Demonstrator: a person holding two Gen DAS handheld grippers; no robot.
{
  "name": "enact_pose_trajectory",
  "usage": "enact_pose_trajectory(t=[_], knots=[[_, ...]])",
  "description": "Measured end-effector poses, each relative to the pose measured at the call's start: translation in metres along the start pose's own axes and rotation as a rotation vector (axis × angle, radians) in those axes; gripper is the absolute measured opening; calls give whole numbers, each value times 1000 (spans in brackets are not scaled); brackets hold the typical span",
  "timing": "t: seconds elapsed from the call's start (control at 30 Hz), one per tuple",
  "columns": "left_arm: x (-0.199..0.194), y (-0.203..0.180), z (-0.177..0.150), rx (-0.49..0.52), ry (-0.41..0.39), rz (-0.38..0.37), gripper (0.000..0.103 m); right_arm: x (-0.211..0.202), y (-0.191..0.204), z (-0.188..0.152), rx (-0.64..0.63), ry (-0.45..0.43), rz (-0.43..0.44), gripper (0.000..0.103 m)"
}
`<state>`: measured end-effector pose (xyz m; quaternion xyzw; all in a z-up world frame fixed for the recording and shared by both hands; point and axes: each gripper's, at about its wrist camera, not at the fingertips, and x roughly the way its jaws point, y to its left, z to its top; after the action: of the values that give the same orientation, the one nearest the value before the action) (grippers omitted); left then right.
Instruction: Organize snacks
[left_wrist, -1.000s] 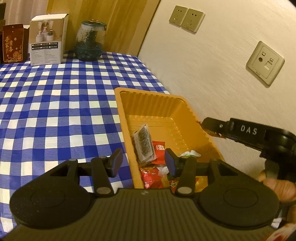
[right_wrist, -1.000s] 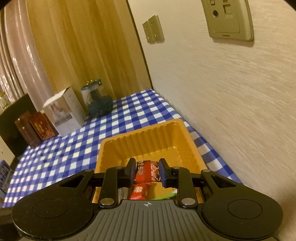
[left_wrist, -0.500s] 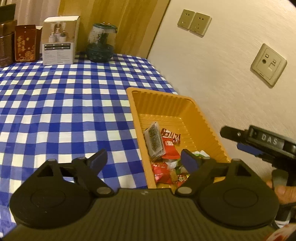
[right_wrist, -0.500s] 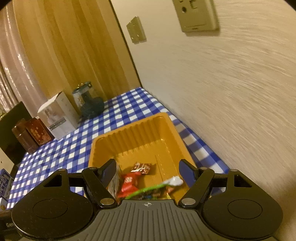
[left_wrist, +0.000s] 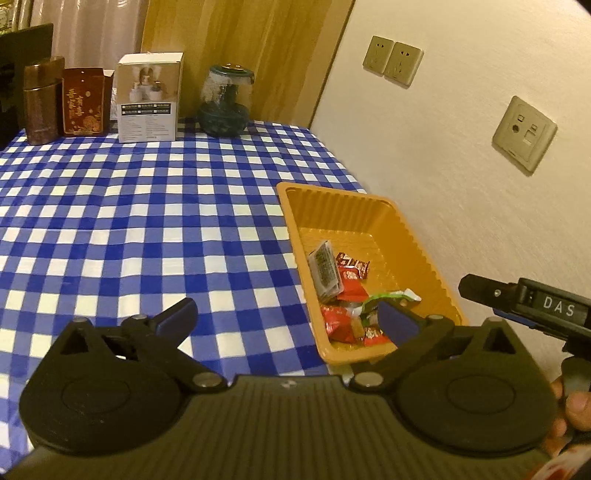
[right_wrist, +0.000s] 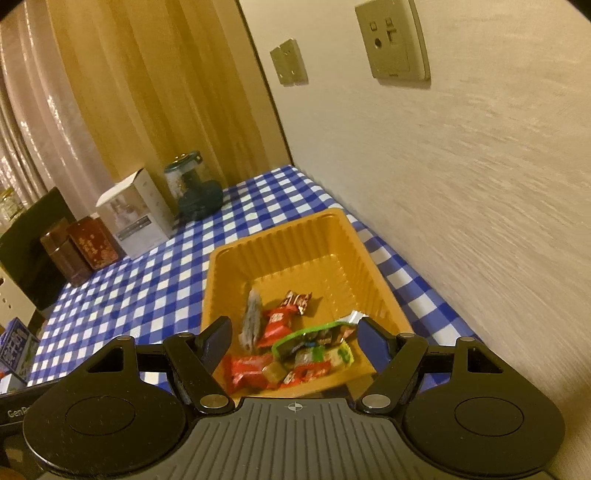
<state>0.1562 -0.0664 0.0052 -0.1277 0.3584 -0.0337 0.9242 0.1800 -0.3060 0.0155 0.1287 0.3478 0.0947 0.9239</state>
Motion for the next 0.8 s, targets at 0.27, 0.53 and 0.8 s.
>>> enact_pose_trajectory(t=[0.27, 0.53, 0.8], knots=[[-35, 3, -11, 13, -3, 53, 103, -34, 23, -17, -32, 4, 8, 75], [-65, 5, -23, 4, 6, 66, 103, -61, 37, -36, -77, 8, 7, 75], [-84, 1, -39, 11, 29, 47, 103, -86, 42, -53, -109, 14, -11, 75]])
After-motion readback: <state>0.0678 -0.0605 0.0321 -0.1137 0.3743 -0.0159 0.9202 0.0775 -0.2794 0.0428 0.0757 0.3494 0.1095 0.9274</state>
